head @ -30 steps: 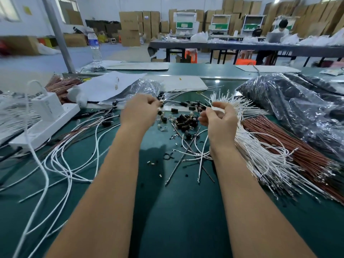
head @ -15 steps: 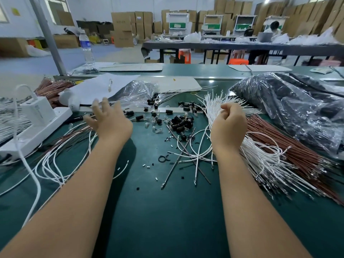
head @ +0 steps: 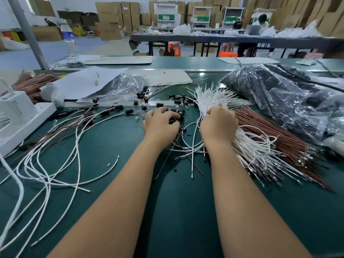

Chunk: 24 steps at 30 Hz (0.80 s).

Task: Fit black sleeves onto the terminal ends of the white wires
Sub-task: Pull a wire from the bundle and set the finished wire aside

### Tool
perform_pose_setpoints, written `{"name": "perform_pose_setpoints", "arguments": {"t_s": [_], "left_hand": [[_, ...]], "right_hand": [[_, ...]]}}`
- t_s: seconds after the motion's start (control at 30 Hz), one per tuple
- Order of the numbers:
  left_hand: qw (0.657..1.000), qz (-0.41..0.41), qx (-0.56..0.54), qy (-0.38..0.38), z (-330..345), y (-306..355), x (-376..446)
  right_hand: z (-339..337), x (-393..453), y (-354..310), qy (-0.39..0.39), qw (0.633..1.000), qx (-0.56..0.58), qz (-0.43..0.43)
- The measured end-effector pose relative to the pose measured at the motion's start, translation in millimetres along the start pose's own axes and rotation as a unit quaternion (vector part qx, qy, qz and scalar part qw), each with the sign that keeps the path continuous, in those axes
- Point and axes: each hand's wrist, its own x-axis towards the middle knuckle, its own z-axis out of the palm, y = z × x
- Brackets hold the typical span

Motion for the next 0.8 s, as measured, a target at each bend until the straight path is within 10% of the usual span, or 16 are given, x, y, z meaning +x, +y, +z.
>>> {"name": "perform_pose_setpoints", "arguments": {"t_s": [0.2,0.53,0.8], "left_hand": [[0.985,0.040,-0.158,0.062,-12.3,-3.1,-4.2],[0.974,0.177,-0.084,0.117,-18.9,7.8,-9.3],[0.982,0.117,-0.116,0.088,-29.6,-7.9,-4.4]], "right_hand": [[-1.5,-1.0,-8.7,0.106,0.991,0.076,-0.010],[-2.5,-24.1,-37.2,0.099,0.923,0.268,-0.256],[-10.1,0.8,-16.1,0.255,0.945,0.201,-0.046]]}}
